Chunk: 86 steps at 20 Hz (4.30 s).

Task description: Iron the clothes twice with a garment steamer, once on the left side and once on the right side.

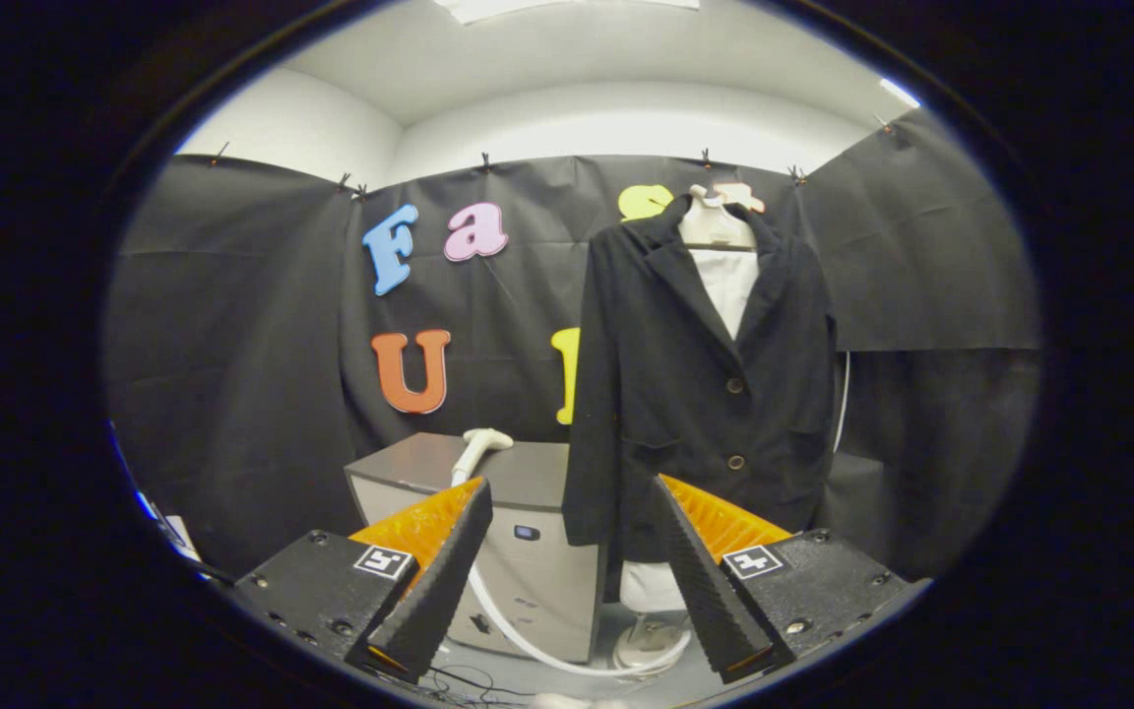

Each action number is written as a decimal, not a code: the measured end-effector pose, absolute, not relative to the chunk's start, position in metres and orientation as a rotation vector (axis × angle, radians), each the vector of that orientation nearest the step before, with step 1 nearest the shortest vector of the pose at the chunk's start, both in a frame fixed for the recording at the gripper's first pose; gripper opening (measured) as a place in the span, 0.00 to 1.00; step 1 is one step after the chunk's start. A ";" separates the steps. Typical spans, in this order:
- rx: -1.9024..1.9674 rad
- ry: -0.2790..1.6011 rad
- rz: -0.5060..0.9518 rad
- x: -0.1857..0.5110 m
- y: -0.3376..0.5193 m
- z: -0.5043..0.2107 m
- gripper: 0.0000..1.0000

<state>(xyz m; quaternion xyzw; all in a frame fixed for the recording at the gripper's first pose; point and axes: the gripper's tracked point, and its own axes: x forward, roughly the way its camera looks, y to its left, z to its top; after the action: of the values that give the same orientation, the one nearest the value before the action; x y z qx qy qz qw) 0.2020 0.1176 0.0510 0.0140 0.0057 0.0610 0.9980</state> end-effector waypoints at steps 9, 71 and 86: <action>0.027 0.038 0.241 0.352 0.205 0.075 0.99; 0.256 0.022 0.299 0.299 0.112 0.201 0.38; 0.223 -0.076 0.118 0.366 -0.007 0.265 0.38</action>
<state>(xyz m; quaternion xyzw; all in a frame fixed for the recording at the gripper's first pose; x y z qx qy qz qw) 0.3658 -0.0072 0.2650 0.1112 -0.0380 0.0590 0.9913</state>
